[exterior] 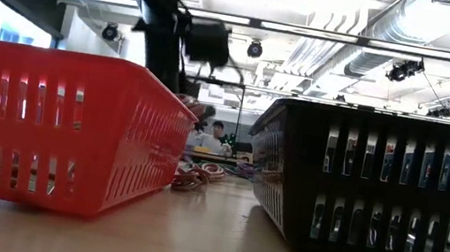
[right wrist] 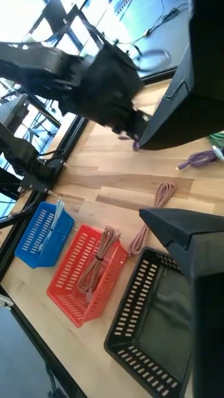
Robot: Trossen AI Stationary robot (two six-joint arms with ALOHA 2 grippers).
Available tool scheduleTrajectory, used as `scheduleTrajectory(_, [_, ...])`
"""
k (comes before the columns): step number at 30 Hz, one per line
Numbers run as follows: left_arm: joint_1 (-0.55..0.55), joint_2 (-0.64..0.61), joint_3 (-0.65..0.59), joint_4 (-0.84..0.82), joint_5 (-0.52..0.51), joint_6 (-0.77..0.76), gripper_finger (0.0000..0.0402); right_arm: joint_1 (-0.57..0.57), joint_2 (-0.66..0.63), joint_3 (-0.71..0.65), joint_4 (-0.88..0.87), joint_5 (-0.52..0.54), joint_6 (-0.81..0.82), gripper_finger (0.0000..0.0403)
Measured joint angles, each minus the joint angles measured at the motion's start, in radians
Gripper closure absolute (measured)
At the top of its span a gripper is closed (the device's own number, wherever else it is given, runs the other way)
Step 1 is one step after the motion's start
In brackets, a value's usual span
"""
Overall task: Pick & Place USB Port
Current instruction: Put the left violet charger cable into the black bin
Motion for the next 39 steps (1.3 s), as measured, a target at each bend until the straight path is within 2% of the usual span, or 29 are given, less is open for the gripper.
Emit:
scheduleTrajectory(7, [-0.121,-0.213,0.035,-0.05,-0.173,0.055,0.0392,-0.001,0.0,0.0,0.041,0.002,-0.001,0.0249])
scheduleTrajectory(11, [-0.254,-0.339,0.036,0.077,-0.283,0.164,0.0392,-0.016,0.0,0.0,0.099,0.002,-0.043,0.0249])
scheduleTrajectory(14, [-0.361,-0.378,0.036,0.271,-0.315,0.333,0.0392,-0.033,0.0,0.0,0.154,-0.032,-0.089,0.0249])
scheduleTrajectory(18, [-0.475,-0.374,0.036,0.544,-0.24,0.61,0.0392,-0.061,0.0,0.0,0.219,-0.187,-0.151,0.0249])
scheduleTrajectory(21, [-0.526,-0.344,0.037,0.689,-0.169,0.731,0.0392,-0.077,0.0,0.0,0.27,-0.281,-0.16,0.0249])
scheduleTrajectory(24, [-0.553,-0.304,0.036,0.774,-0.12,0.766,0.0392,-0.085,0.0,0.0,0.296,-0.315,-0.163,0.0249])
scheduleTrajectory(33, [-0.561,-0.153,0.034,1.028,0.07,0.794,0.0392,-0.086,0.002,0.0,0.329,-0.313,-0.164,0.0249])
scheduleTrajectory(39, [-0.561,-0.128,0.034,1.081,0.069,0.838,0.0392,-0.085,0.002,0.0,0.311,-0.314,-0.163,0.0249])
